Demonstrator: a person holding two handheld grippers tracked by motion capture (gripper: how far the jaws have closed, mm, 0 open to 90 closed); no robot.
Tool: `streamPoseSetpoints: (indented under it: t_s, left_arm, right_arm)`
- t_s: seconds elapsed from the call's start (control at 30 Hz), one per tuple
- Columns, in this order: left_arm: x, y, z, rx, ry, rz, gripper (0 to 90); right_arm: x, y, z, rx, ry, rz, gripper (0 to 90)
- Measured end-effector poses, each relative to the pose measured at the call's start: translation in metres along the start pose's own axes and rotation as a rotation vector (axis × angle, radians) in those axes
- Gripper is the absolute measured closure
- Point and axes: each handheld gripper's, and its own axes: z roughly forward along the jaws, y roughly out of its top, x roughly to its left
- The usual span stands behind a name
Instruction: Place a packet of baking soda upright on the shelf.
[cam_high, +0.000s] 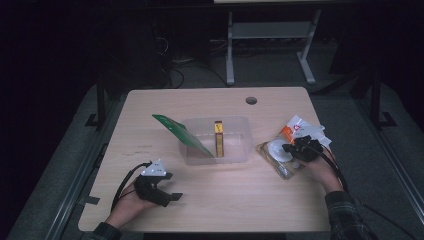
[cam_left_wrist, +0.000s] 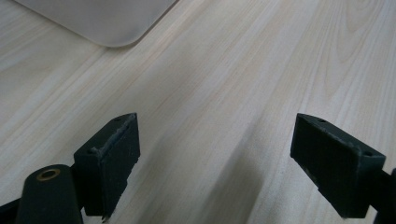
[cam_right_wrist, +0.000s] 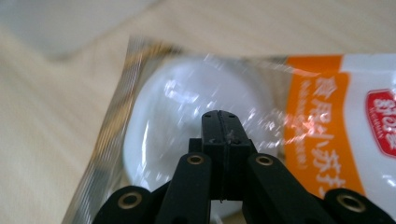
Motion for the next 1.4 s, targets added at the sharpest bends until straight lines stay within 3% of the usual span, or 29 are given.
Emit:
streamPoseSetpoints:
  t_s: [0.1, 0.13, 0.23, 0.33, 0.77, 0.9, 0.93, 1.13, 1.23, 1.33, 1.4]
  left_arm:
    - [-0.001, 0.000, 0.001, 0.001, -0.002, -0.001, 15.3]
    - [-0.001, 0.000, 0.001, 0.003, -0.002, 0.000, 15.3]
    - [-0.001, 0.000, 0.001, 0.000, -0.003, -0.002, 15.3]
    - [-0.001, 0.000, 0.000, -0.002, -0.003, -0.003, 15.3]
    - [-0.002, 0.000, -0.001, 0.004, -0.006, 0.001, 15.2]
    - [-0.002, 0.000, 0.000, 0.010, -0.010, 0.007, 15.3]
    - [-0.002, 0.000, 0.000, 0.012, -0.011, 0.008, 15.3]
    - [-0.004, 0.001, 0.001, 0.007, -0.013, 0.009, 15.2]
    - [-0.005, 0.001, 0.001, 0.003, -0.016, 0.011, 15.3]
    - [-0.004, 0.001, 0.001, 0.006, -0.017, 0.011, 15.3]
    - [-0.004, 0.001, 0.001, 0.004, -0.018, 0.009, 15.3]
  right_arm:
    - [0.000, 0.006, 0.007, -0.014, -0.005, 0.003, 89.8]
    - [0.004, 0.006, 0.016, -0.002, -0.001, -0.028, 89.9]
    - [0.005, 0.007, 0.019, -0.010, 0.021, -0.029, 89.9]
    - [0.011, 0.007, 0.019, -0.006, 0.043, -0.062, 90.0]
    - [0.049, -0.001, 0.000, 0.034, 0.101, -0.122, 90.0]
    - [0.061, -0.007, -0.008, 0.038, 0.138, -0.123, 90.0]
    - [0.068, -0.010, -0.012, 0.041, 0.145, -0.139, 90.0]
    - [0.081, -0.011, -0.021, 0.058, 0.184, -0.168, 90.0]
    - [0.080, -0.011, -0.025, 0.061, 0.170, -0.181, 89.9]
    - [0.073, -0.012, -0.029, 0.098, 0.161, -0.185, 90.0]
    - [0.070, -0.017, -0.028, 0.122, 0.194, -0.174, 90.0]
